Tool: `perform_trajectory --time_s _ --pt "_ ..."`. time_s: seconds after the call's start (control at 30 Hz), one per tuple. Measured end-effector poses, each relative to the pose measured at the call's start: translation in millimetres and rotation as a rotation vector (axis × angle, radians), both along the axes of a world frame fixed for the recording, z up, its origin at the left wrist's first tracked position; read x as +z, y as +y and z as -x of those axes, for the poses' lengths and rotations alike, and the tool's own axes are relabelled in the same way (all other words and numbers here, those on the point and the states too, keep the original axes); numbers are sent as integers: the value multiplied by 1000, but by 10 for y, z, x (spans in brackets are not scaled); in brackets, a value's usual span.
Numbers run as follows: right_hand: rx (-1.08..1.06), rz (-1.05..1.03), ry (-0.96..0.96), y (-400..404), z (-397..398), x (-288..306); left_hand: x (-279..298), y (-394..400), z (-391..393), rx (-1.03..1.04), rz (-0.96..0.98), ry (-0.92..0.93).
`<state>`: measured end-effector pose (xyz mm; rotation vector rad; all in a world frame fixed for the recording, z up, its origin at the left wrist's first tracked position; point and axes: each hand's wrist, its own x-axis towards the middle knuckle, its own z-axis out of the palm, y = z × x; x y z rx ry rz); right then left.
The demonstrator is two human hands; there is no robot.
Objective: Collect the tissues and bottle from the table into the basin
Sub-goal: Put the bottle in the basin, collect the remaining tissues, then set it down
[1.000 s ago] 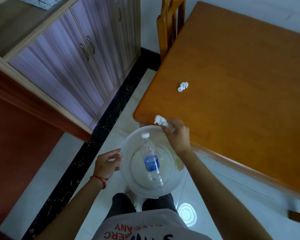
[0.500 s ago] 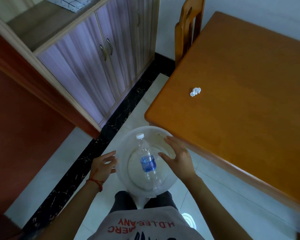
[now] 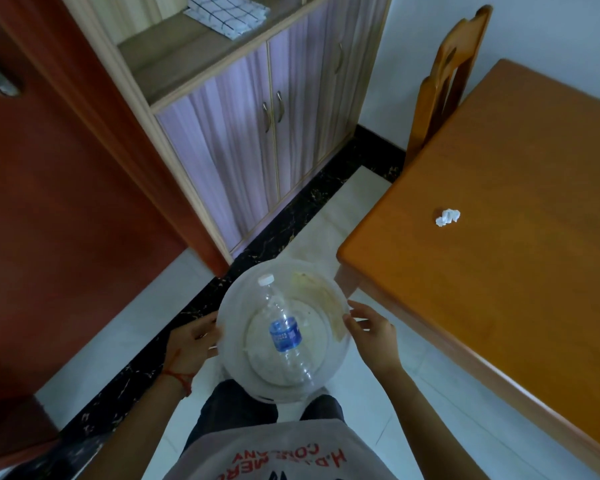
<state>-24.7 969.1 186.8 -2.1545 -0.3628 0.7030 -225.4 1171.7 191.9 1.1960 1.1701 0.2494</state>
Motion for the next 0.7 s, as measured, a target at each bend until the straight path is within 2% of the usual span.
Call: perform_trajectory --time_s 0.3,0.5,0.7 --pt "-172 -31 -32 912 270 -63 6 1180 -70 -111 -18 -23" --pt "-354 -44 -45 1481 400 -60 31 2050 -363 -312 -16 7" --pt "-456 -41 -54 1815 286 8 139 2488 -873 -429 -23 -20"
